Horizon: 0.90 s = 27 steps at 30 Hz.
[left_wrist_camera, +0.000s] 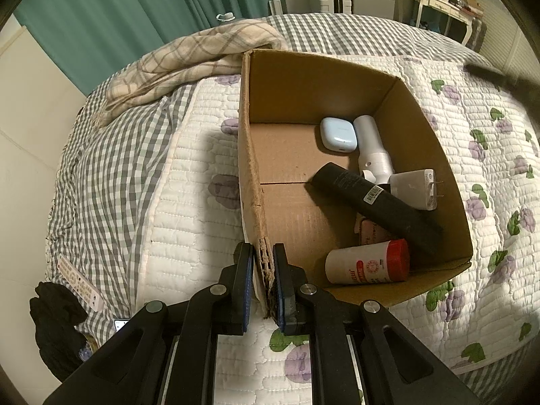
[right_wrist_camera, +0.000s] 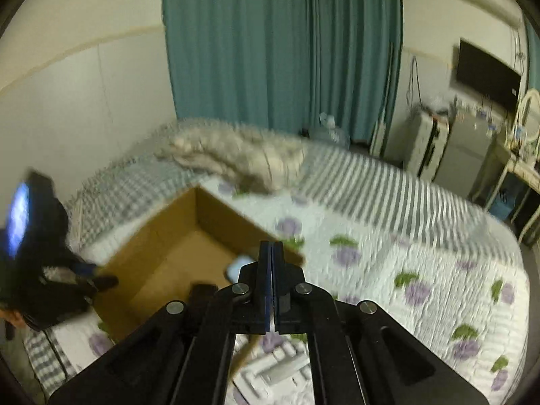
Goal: Organize rigid objects
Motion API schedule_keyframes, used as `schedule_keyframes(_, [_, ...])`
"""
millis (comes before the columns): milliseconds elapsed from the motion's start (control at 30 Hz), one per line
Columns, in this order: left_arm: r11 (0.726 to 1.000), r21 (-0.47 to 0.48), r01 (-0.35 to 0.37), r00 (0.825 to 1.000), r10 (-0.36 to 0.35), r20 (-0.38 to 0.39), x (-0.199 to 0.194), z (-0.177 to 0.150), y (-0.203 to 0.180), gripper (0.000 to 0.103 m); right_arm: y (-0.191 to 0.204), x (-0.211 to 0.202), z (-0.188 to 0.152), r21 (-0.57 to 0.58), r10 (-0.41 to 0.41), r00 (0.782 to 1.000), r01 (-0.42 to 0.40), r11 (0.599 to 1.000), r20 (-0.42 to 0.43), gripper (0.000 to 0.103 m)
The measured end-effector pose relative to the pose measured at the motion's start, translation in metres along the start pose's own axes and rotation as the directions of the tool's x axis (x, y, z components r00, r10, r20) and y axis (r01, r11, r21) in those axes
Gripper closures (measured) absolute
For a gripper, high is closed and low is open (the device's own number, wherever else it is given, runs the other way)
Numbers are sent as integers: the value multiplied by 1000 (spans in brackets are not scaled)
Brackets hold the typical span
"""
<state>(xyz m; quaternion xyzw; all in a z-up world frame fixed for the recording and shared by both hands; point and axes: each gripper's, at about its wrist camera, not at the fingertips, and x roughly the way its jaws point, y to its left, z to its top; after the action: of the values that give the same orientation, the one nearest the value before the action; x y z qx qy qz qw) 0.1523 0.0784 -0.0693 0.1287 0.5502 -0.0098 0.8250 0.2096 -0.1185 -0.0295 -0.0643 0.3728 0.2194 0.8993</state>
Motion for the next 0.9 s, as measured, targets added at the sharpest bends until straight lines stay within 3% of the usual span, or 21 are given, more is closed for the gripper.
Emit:
schedule_keyframes(33, [1000, 1, 1, 1000, -1, 1, 0, 0, 0, 93, -3, 7, -6, 7, -5, 1000, 5, 1000, -26, 102])
schedule_keyframes(100, [1000, 2, 1, 1000, -1, 3, 0, -1, 0, 93, -13, 24, -24, 44, -27, 995, 31, 999, -96, 82])
schedule_keyframes(133, [1000, 3, 1, 1000, -1, 3, -1, -1, 0, 93, -19, 30, -35, 65, -29, 992, 37, 997, -121, 56])
schedule_keyframes(167, [1000, 1, 2, 1000, -2, 2, 0, -1, 0, 93, -25, 38, -49, 96, -26, 989, 41, 995, -148, 40])
schedule_keyframes(400, [1000, 6, -7, 1000, 7, 2, 0, -1, -1, 92, -46, 66, -110, 266, 22, 957, 58, 962, -288, 40])
schedule_keyframes(500, [1000, 5, -8, 1000, 8, -1, 0, -1, -1, 92, -49, 78, -129, 337, 86, 937, 36, 941, -339, 40])
schedule_keyframes(633, [1000, 5, -16, 1000, 16, -2, 1, 0, -1, 92, -49, 90, -142, 434, 198, 921, -35, 900, -336, 37])
schedule_keyframes(800, [1000, 3, -13, 1000, 13, -2, 0, 0, 1, 92, -55, 107, -149, 487, 236, 916, -52, 872, -325, 36])
schedule_keyframes(900, [1000, 0, -12, 1000, 12, -1, -1, 0, 0, 92, -58, 104, -147, 491, 229, 926, -56, 870, -300, 44])
